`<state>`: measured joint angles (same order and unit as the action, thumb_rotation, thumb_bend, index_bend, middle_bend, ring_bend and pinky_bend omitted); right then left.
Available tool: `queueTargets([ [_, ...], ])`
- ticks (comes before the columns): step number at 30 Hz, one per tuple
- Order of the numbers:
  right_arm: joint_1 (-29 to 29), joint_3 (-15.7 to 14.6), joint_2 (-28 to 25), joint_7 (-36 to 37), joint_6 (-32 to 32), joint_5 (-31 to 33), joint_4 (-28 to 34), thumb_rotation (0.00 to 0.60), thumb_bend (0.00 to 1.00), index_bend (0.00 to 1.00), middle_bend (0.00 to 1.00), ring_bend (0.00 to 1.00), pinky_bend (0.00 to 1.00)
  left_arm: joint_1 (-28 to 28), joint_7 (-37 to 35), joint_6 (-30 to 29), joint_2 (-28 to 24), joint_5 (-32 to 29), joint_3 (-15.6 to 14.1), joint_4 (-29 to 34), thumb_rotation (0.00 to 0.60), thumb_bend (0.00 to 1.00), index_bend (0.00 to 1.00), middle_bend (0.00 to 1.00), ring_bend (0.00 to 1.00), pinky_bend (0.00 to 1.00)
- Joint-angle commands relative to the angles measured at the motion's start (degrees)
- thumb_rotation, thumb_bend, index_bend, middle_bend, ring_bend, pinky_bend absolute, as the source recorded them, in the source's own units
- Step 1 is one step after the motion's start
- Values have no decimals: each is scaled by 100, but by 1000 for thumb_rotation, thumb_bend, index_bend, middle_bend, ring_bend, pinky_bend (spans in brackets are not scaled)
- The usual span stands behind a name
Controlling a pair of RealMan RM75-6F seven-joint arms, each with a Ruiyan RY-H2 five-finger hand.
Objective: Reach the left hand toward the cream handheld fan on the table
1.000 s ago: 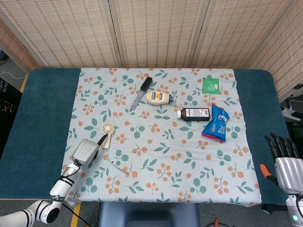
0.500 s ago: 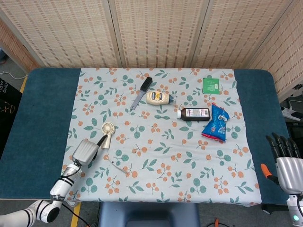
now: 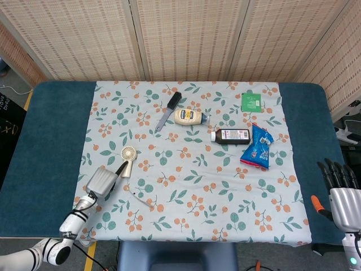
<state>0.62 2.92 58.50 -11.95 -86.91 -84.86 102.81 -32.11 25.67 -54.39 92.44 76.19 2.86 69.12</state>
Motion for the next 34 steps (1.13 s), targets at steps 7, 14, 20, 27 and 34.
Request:
queueTargets([
  [7, -8, -6, 2, -15, -21, -18, 7, 600, 215, 0, 0, 0, 0, -6, -37, -132, -183, 18, -13, 291, 600, 979, 0, 946, 883, 1000],
  [14, -28, -53, -4, -32, -41, -99, 45, 600, 215, 0, 0, 0, 0, 322, -572, -1500, -596, 939, -80, 941, 600, 838, 0, 901, 844, 997],
  [20, -70, -136, -42, -20, -103, -279, 120, 600, 214, 0, 0, 0, 0, 1162, -379, -2185, -1658, 742, -547, 2373, 600, 483, 0, 346, 349, 578],
  [27, -133, -218, -65, -54, -204, -478, 201, 600, 215, 0, 0, 0, 0, 2479, -2046, -3770, -2603, 1130, -1130, 2617, 579, 332, 0, 0, 0, 36],
  [34, -136, -291, 9, -172, -180, -632, 233, 600, 214, 0, 0, 0, 0, 2681, -2386, -3815, -2984, 996, -1012, 2580, 508, 316, 0, 0, 0, 26],
])
